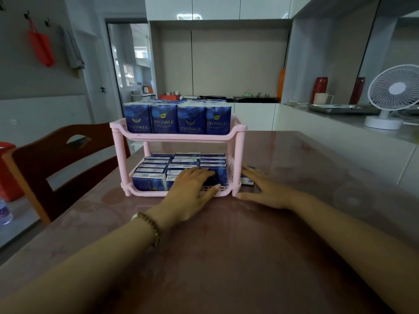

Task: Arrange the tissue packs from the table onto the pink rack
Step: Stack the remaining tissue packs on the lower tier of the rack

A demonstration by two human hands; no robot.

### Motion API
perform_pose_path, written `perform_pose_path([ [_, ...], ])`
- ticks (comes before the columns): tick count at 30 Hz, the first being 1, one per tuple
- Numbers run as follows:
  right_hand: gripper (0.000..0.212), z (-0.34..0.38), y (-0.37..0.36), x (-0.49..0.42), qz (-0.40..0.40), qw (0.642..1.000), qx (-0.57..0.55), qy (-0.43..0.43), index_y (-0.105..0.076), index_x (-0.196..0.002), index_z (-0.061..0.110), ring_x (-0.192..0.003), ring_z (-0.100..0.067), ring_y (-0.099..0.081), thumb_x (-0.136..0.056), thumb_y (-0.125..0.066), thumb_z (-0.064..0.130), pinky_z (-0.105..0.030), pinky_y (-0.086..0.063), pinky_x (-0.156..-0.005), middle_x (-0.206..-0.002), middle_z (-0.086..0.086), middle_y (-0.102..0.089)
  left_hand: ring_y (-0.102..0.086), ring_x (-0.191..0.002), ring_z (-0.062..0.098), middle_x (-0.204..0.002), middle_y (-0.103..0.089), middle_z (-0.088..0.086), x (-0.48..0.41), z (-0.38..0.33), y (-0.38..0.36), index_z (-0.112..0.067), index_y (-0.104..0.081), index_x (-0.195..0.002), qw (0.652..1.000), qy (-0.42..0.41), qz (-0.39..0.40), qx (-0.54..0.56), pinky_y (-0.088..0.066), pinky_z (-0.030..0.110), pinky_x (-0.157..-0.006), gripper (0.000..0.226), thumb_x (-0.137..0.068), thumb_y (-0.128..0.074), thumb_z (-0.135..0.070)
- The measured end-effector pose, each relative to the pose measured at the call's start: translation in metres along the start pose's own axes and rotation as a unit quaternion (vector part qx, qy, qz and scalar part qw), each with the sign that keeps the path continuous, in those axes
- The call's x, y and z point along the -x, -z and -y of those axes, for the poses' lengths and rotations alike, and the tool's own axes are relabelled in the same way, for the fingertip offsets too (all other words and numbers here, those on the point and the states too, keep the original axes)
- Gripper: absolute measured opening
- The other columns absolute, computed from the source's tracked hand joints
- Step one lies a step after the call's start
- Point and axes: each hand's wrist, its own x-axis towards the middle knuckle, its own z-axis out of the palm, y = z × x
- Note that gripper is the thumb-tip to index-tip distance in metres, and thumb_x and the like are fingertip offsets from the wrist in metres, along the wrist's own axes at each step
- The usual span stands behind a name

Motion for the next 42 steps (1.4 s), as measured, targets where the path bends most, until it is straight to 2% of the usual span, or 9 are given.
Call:
perform_pose_path([
  [4, 0.094, -0.004, 0.001, 0.003, 0.023, 0.999, -0.026, -0.022, -0.011, -0.146, 0.044, -0.144, -0.009, -0.012, -0.067, -0.05, 0.079, -0.043, -0.016, -0.119, -0.157, 0.015, -0.011, -0.039, -0.129, 0.019, -0.136, -0.051, -0.001, 0.006, -0.004, 0.0, -0.02, -0.048, -0.134, 0.999, 0.008, -0.028, 0.033, -0.025, 0.031, -0.11, 0.073, -0.083, -0.02, -0.064],
  [14, 0.091, 0.037, 0.019, 0.114, 0.107, 0.99, 0.05, -0.073, 0.003, -0.144, 0.046, -0.144, -0.009, -0.002, -0.074, -0.05, 0.071, -0.033, -0.008, -0.115, -0.156, 0.019, 0.008, -0.05, -0.115, 0.02, -0.121, -0.058, 0.003, 0.036, -0.07, 0.011, -0.019, -0.053, -0.126, 0.986, 0.016, 0.015, 0.166, -0.041, 0.034, -0.099, 0.048, -0.093, -0.036, -0.05],
  [19, 0.09, 0.059, 0.021, 0.176, 0.124, 0.985, 0.088, -0.081, 0.007, -0.145, 0.045, -0.144, -0.011, 0.005, -0.076, -0.047, 0.069, -0.037, -0.003, -0.116, -0.155, 0.019, 0.011, -0.05, -0.119, 0.017, -0.129, -0.054, 0.003, 0.041, -0.114, 0.018, -0.018, -0.049, -0.131, 0.971, 0.003, 0.085, 0.225, -0.033, 0.017, -0.094, 0.046, -0.097, -0.033, -0.044],
  [25, 0.074, 0.024, 0.047, 0.223, -0.034, 0.994, 0.022, -0.099, -0.015, -0.143, 0.048, -0.142, 0.0, -0.003, -0.079, -0.047, 0.064, -0.035, -0.005, -0.119, -0.155, 0.024, -0.001, -0.047, -0.123, 0.022, -0.142, -0.047, 0.013, 0.023, -0.15, 0.008, -0.006, -0.041, -0.138, 0.953, 0.008, 0.188, 0.238, -0.033, 0.021, -0.096, 0.05, -0.098, -0.04, -0.035],
  [31, 0.064, -0.048, 0.086, 0.289, -0.211, 0.949, -0.027, -0.234, -0.036, -0.141, 0.023, -0.139, -0.018, -0.028, -0.085, -0.053, 0.048, -0.031, -0.025, -0.11, -0.151, 0.001, -0.028, -0.042, -0.132, 0.024, -0.148, -0.039, 0.006, 0.008, -0.181, -0.01, -0.011, -0.034, -0.144, 0.953, -0.017, 0.227, 0.198, -0.033, 0.034, -0.109, 0.065, -0.091, -0.05, -0.046],
  [35, 0.056, -0.075, 0.088, 0.312, -0.196, 0.927, -0.048, -0.318, -0.039, -0.139, 0.014, -0.134, -0.023, -0.034, -0.092, -0.046, 0.044, -0.031, -0.027, -0.106, -0.144, -0.002, -0.039, -0.041, -0.132, 0.026, -0.149, -0.037, 0.007, 0.004, -0.209, -0.016, -0.009, -0.034, -0.143, 0.954, -0.043, 0.224, 0.194, -0.033, 0.034, -0.108, 0.063, -0.092, -0.052, -0.042],
  [37, 0.042, -0.077, 0.083, 0.31, -0.182, 0.93, -0.041, -0.317, -0.047, -0.131, 0.01, -0.127, -0.025, -0.041, -0.098, -0.038, 0.034, -0.028, -0.029, -0.099, -0.138, -0.006, -0.045, -0.047, -0.124, 0.027, -0.141, -0.046, 0.011, 0.0, -0.216, -0.02, -0.009, -0.042, -0.136, 0.959, -0.032, 0.222, 0.174, -0.039, 0.035, -0.102, 0.06, -0.09, -0.054, -0.044],
  [40, 0.041, -0.066, 0.074, 0.3, -0.174, 0.94, -0.027, -0.293, -0.037, -0.14, 0.01, -0.136, -0.021, -0.032, -0.101, -0.032, 0.021, -0.02, -0.021, -0.103, -0.149, -0.007, -0.034, -0.05, -0.073, 0.023, -0.084, -0.051, 0.012, -0.004, -0.219, -0.026, -0.011, -0.052, -0.092, 0.971, -0.006, 0.211, 0.116, -0.038, 0.033, -0.068, 0.044, -0.086, -0.054, -0.054],
  [42, 0.046, -0.056, 0.066, 0.29, -0.165, 0.951, -0.055, -0.256, -0.031, -0.143, 0.014, -0.131, -0.012, -0.033, -0.099, -0.04, 0.022, -0.014, -0.023, -0.096, -0.146, 0.001, -0.034, -0.047, -0.072, 0.023, -0.081, -0.047, 0.009, -0.004, -0.218, -0.028, -0.011, -0.047, -0.088, 0.967, 0.008, 0.209, 0.143, -0.036, 0.034, -0.068, 0.044, -0.084, -0.058, -0.054],
])
